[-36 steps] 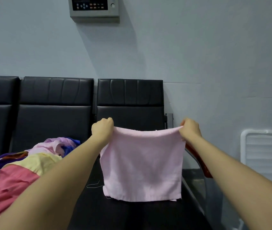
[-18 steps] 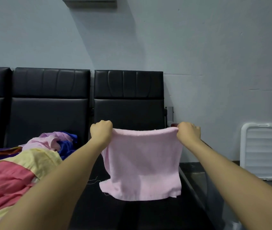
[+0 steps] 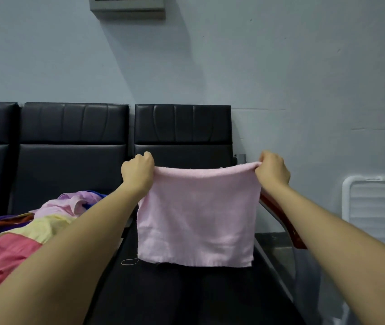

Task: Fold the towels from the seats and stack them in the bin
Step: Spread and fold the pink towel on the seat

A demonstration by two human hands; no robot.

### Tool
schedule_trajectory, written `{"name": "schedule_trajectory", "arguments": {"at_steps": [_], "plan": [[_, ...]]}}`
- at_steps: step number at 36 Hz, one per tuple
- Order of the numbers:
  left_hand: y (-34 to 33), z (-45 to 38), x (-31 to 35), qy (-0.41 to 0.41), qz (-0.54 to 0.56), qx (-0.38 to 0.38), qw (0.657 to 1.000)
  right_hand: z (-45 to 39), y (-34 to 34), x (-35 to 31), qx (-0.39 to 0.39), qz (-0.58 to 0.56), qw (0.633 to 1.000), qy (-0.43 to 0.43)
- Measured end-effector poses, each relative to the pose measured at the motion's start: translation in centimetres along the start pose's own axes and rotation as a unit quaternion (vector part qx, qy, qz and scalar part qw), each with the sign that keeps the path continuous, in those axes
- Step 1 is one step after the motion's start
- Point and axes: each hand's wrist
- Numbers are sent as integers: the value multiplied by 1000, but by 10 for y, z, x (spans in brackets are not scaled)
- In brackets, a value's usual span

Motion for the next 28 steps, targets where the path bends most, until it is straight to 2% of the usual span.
{"name": "schedule_trajectory", "arguments": {"at_steps": [5, 13, 21, 24, 28], "plan": [[-7, 4, 1, 11, -17, -46, 999, 7, -2, 1, -29, -12, 999, -23], [-26, 18, 3, 49, 31, -60, 997, 16, -16, 10, -17, -15, 999, -33], [-53, 15, 0, 93, 75, -95, 988, 19, -41, 28, -47, -67, 994, -70], [-67, 10, -1, 152, 154, -138, 966, 19, -55, 34, -59, -144, 984, -80], [-84, 3, 2, 236, 320, -173, 901, 17, -71, 34, -48, -254, 958, -122]]}}
Point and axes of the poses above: each hand's wrist, its own z-axis away from the middle knuckle, its own y-axis out of the back of the hand, x = y × z, and after that the axes turned 11 degrees about y, right-handed
